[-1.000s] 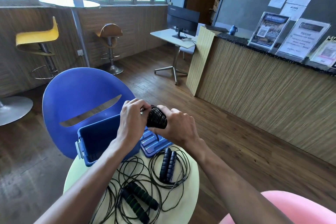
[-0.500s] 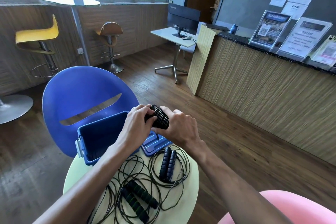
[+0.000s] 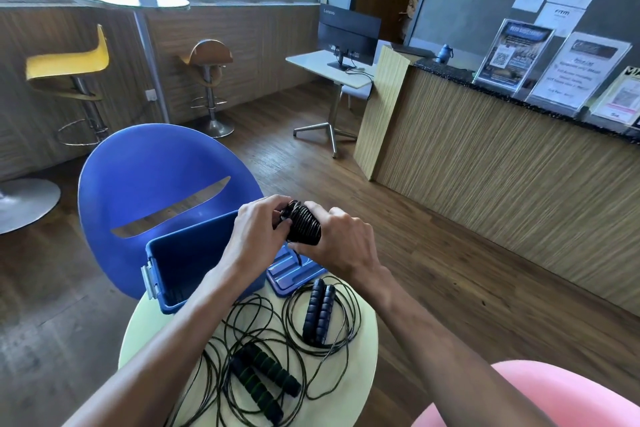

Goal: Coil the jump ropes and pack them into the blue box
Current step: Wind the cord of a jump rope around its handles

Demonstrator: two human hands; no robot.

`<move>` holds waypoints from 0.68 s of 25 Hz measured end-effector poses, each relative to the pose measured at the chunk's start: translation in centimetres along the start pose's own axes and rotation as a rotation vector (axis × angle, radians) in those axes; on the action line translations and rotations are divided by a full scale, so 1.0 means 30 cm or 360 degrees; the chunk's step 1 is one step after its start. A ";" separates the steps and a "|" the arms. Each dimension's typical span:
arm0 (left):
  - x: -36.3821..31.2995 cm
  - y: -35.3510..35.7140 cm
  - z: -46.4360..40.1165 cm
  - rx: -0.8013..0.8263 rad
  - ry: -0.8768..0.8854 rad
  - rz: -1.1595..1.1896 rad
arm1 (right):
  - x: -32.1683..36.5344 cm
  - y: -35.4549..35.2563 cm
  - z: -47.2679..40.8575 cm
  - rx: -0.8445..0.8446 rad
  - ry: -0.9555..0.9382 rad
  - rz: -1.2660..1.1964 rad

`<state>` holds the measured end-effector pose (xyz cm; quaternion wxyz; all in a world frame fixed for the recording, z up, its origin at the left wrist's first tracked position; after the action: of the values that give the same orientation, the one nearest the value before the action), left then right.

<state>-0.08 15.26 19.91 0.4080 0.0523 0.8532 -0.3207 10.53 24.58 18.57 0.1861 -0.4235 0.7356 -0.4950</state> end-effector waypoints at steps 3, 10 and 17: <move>0.003 -0.014 -0.005 -0.0019 -0.0005 -0.0097 | 0.015 0.005 0.003 -0.0002 -0.0038 0.0023; -0.025 -0.003 0.001 -0.0063 0.0107 -0.0330 | 0.012 0.005 -0.005 -0.0041 -0.0011 -0.0037; -0.052 0.032 0.042 0.0063 0.0208 -0.0586 | -0.007 0.025 0.007 -0.0027 0.0021 -0.0041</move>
<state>2.14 15.54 19.97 0.2850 -0.0758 0.8666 -0.4026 10.46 24.73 17.79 0.1712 -0.4313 0.7355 -0.4938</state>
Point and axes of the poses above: each hand's wrist, its own z-axis away from the middle knuckle, its own y-axis out of the palm, x = y × z, the point moved 8 cm from there along -z, towards the middle knuckle, and after that the axes turned 11 degrees about -x, right-handed, at the moved point
